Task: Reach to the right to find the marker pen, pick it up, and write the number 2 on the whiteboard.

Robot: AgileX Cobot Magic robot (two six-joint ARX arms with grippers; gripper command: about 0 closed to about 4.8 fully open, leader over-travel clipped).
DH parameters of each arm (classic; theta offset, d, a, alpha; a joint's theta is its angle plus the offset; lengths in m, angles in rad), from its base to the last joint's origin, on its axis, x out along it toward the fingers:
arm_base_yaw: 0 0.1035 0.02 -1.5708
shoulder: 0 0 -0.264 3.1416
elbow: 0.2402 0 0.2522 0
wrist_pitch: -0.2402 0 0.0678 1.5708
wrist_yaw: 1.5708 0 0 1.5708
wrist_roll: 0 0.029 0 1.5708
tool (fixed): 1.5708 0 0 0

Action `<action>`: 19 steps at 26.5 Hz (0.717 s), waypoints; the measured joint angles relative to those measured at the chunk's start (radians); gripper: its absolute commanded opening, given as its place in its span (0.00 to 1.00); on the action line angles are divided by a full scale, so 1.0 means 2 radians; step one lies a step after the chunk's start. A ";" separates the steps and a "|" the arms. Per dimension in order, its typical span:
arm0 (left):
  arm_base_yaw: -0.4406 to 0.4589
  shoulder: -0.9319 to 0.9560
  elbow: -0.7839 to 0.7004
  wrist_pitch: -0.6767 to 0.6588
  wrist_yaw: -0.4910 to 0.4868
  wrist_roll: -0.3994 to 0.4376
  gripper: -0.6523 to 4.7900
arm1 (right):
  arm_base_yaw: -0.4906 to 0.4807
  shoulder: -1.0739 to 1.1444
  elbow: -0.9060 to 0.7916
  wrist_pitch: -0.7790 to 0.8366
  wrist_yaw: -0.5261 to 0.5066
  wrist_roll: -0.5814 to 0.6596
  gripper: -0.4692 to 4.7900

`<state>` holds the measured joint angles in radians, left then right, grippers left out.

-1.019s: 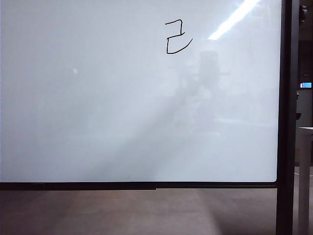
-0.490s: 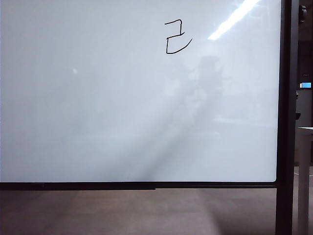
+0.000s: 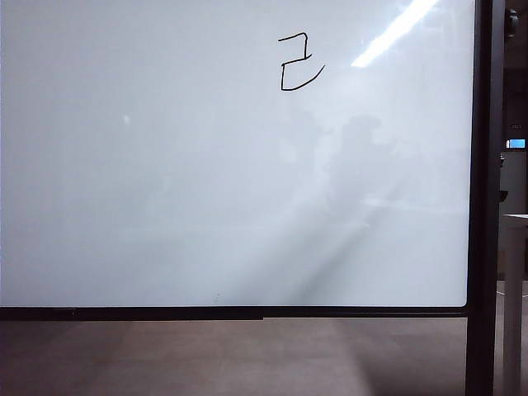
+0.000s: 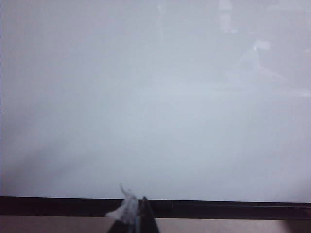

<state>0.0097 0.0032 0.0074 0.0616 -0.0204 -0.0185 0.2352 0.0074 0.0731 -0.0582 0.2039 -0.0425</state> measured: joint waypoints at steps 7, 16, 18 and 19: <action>0.000 0.000 0.000 -0.003 0.000 0.000 0.12 | -0.008 -0.003 -0.032 0.065 -0.012 0.005 0.19; 0.000 0.000 0.000 -0.003 -0.001 0.000 0.12 | -0.064 -0.003 -0.032 0.064 -0.048 0.007 0.19; 0.000 0.000 0.000 -0.003 -0.001 0.000 0.12 | -0.066 -0.003 -0.032 0.062 -0.049 0.007 0.19; 0.000 0.000 0.000 -0.003 -0.001 0.000 0.12 | -0.066 -0.003 -0.032 0.061 -0.049 0.007 0.19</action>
<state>0.0097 0.0036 0.0074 0.0555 -0.0223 -0.0185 0.1036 0.0017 0.0082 0.0647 0.1059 -0.0277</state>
